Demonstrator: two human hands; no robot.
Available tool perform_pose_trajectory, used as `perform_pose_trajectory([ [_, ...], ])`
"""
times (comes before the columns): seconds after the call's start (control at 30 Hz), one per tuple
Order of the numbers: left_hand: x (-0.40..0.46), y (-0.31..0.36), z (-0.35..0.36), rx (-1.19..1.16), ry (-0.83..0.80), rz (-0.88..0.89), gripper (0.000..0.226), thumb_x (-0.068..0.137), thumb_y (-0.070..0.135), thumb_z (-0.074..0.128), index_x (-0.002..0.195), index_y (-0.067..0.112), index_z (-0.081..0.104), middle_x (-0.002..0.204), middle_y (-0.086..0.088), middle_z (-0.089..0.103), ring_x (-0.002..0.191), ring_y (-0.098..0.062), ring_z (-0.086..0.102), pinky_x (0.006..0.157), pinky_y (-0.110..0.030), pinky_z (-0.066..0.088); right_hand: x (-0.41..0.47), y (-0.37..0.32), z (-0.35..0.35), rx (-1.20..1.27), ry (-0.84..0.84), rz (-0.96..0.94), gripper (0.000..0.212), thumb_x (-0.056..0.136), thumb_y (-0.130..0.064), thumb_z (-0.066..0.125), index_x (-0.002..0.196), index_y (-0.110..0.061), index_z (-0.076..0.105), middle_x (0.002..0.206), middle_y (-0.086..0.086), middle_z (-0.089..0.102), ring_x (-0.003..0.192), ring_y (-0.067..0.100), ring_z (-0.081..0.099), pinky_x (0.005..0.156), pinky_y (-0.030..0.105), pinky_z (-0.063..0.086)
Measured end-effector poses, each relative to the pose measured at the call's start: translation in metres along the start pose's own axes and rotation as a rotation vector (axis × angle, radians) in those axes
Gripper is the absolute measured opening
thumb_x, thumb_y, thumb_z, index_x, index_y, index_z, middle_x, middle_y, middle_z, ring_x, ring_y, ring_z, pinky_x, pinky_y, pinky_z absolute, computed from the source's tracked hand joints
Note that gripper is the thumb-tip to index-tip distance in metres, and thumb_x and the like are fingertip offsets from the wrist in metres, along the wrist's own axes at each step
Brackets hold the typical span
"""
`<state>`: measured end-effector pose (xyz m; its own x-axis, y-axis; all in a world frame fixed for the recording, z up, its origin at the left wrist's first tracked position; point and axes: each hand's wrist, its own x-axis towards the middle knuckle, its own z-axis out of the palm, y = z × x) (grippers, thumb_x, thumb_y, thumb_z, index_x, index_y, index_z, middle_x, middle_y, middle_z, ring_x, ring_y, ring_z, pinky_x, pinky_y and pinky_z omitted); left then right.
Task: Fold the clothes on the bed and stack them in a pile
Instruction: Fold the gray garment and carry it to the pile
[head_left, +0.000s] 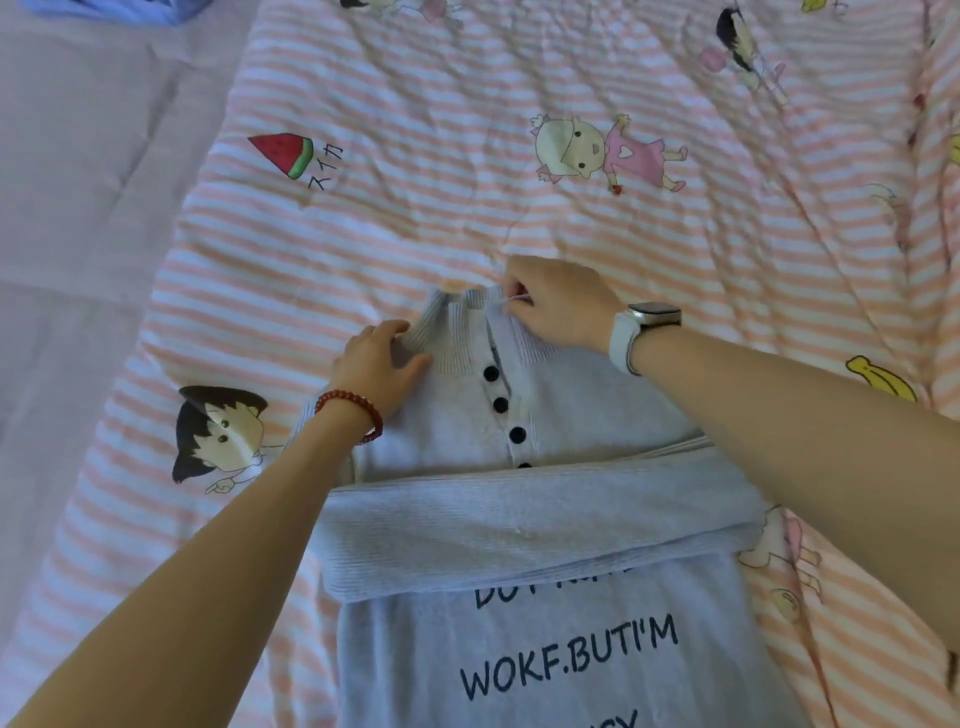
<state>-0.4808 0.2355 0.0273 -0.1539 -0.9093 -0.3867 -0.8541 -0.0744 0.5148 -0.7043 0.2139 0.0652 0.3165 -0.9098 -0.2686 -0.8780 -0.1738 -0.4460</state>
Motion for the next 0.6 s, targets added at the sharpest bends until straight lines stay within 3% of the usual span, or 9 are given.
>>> perform_pose_trajectory([
  [0.07,0.004,0.003,-0.001,-0.041,0.034,0.015,0.029,0.089,0.025,0.058,0.112,0.007,0.058,0.104,-0.012,0.059,0.087,-0.021,0.051,0.072,-0.026,0.04,0.003,0.0,-0.001,0.187,0.111,0.145,0.007,0.092,-0.014,0.05,0.088,-0.01,0.048,0.087,0.004,0.054,0.078,0.023,0.052,0.069,0.039,0.045],
  [0.13,0.008,0.004,-0.001,-0.068,0.058,0.007,0.021,0.089,0.022,0.058,0.101,0.005,0.06,0.087,-0.006,0.057,0.076,-0.018,0.048,0.061,-0.023,0.032,0.002,0.002,0.002,0.343,0.132,0.23,0.012,0.092,-0.013,0.052,0.1,-0.005,0.054,0.103,0.006,0.054,0.091,0.019,0.051,0.081,0.031,0.044],
  [0.23,0.015,0.001,-0.004,-0.121,-0.017,-0.004,0.023,0.088,0.025,0.059,0.103,0.007,0.059,0.086,-0.002,0.056,0.078,-0.018,0.051,0.063,-0.024,0.035,-0.011,0.011,0.001,0.489,0.212,0.266,0.028,0.093,-0.013,0.053,0.12,-0.006,0.052,0.12,0.004,0.049,0.099,0.013,0.049,0.088,0.023,0.041],
  [0.3,0.02,0.0,-0.009,-0.152,-0.111,0.006,0.03,0.088,0.027,0.061,0.111,0.01,0.056,0.093,-0.002,0.057,0.084,-0.019,0.054,0.071,-0.026,0.04,-0.024,0.025,-0.003,0.413,0.244,0.252,0.035,0.093,-0.021,0.056,0.125,-0.008,0.05,0.12,0.003,0.048,0.097,0.013,0.051,0.087,0.024,0.042],
  [0.4,0.025,0.001,-0.013,-0.087,-0.211,0.048,0.025,0.089,0.028,0.06,0.108,0.012,0.056,0.086,-0.001,0.056,0.079,-0.019,0.054,0.068,-0.025,0.041,-0.046,0.055,-0.012,0.321,-0.069,0.324,0.051,0.09,-0.031,0.059,0.134,-0.011,0.043,0.123,0.003,0.052,0.105,0.014,0.05,0.088,0.026,0.038],
  [0.47,0.025,0.003,-0.013,-0.042,-0.213,0.081,0.013,0.09,0.026,0.058,0.092,0.014,0.054,0.073,0.002,0.051,0.067,-0.017,0.048,0.056,-0.022,0.036,-0.058,0.067,-0.014,0.275,-0.285,0.358,0.038,0.09,-0.032,0.059,0.124,-0.018,0.05,0.115,0.004,0.058,0.104,0.02,0.054,0.088,0.024,0.041],
  [0.53,0.022,0.007,-0.013,-0.042,-0.146,0.121,0.016,0.091,0.022,0.056,0.078,0.015,0.048,0.064,0.002,0.045,0.06,-0.017,0.043,0.051,-0.023,0.03,-0.065,0.068,-0.013,0.263,-0.26,0.32,0.011,0.092,-0.028,0.058,0.091,-0.036,0.051,0.084,-0.004,0.055,0.076,0.015,0.052,0.065,0.006,0.037],
  [0.6,0.013,0.013,-0.016,-0.048,-0.061,0.177,0.022,0.093,0.02,0.052,0.073,0.017,0.043,0.061,0.001,0.042,0.055,-0.016,0.039,0.049,-0.024,0.028,-0.073,0.064,-0.012,0.206,-0.148,0.235,0.021,0.094,-0.026,0.054,0.079,-0.033,0.041,0.069,-0.011,0.041,0.059,0.005,0.039,0.054,0.014,0.032],
])
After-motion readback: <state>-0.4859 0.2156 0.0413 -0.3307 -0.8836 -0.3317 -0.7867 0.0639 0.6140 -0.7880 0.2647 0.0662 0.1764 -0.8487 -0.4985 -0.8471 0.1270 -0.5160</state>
